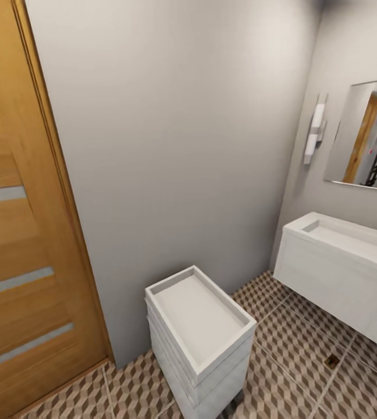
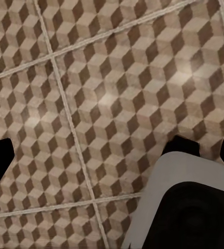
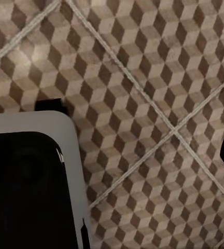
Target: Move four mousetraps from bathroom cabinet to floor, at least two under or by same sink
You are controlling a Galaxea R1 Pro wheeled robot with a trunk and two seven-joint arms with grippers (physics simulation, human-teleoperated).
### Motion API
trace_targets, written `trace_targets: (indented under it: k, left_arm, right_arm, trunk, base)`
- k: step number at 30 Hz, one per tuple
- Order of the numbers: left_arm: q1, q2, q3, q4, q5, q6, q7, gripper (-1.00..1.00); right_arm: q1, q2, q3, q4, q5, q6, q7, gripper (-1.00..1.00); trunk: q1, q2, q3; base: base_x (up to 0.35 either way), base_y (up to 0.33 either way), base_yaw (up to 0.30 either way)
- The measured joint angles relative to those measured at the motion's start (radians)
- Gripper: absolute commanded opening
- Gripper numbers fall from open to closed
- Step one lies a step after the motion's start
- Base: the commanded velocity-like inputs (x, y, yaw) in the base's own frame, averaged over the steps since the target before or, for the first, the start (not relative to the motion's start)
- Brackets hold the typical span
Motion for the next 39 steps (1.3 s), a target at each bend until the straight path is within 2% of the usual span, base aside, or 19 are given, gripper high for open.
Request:
trace_targets:
  k: [5,20,30,39]
  left_arm:
    - [0.000,0.000,0.000,0.000,0.000,0.000,0.000,1.00]
    - [0.000,-0.001,0.000,0.000,0.000,-0.001,0.000,1.00]
    - [0.000,-0.001,0.000,0.000,0.000,-0.002,0.000,1.00]
    - [0.000,0.000,0.000,0.000,0.000,-0.002,0.000,1.00]
  right_arm:
    - [0.000,0.000,0.000,0.000,0.000,0.000,-0.001,1.00]
    - [0.000,0.000,0.000,0.000,0.000,0.000,0.000,1.00]
    - [0.000,0.000,0.000,0.000,0.000,0.000,0.000,1.00]
    - [0.000,0.000,0.000,0.000,0.000,0.000,0.004,1.00]
  trunk:
    - [-0.019,0.035,0.016]
    - [-0.019,0.035,0.016]
    - [-0.058,0.105,0.047]
    - [-0.058,0.105,0.047]
  base:
    - [0.000,0.000,0.277]
    - [0.000,0.000,0.277]
    - [0.000,0.000,0.277]
    - [0.000,0.000,0.277]
